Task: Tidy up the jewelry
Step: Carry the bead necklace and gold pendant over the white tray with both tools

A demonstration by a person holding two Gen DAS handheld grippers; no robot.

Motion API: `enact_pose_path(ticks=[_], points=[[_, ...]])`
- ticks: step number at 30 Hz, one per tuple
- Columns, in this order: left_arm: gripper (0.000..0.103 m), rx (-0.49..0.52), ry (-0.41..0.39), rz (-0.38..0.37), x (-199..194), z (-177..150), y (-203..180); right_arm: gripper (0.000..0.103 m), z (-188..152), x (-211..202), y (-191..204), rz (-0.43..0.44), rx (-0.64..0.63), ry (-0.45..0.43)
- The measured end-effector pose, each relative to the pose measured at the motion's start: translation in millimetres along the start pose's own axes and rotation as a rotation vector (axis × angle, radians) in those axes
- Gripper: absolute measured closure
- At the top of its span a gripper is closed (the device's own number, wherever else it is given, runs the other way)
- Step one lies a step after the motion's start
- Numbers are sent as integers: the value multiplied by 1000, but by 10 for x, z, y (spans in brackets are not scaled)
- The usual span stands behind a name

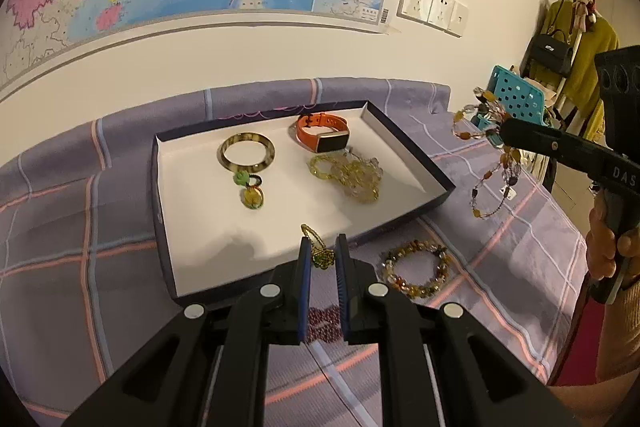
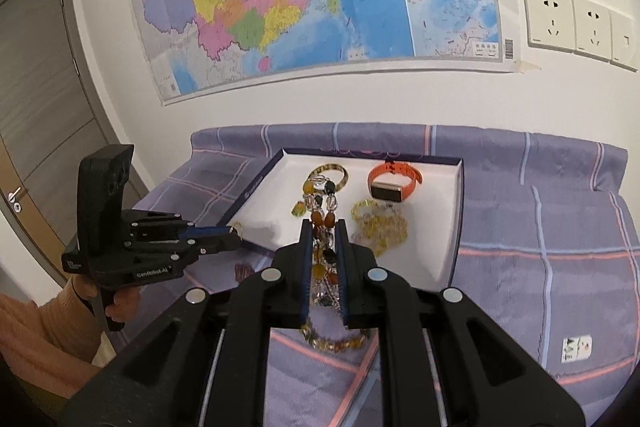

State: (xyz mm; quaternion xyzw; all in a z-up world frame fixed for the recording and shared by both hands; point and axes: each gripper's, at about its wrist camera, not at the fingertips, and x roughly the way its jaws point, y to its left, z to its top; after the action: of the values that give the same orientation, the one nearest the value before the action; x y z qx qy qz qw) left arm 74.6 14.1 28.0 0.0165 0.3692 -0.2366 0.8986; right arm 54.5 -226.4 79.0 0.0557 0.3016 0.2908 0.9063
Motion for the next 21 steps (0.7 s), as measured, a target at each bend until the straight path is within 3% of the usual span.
enact_pose_path(ticks=[21], points=[[93,-34,25,15,305,298,196,92,280,580,-252,-18,32,34]])
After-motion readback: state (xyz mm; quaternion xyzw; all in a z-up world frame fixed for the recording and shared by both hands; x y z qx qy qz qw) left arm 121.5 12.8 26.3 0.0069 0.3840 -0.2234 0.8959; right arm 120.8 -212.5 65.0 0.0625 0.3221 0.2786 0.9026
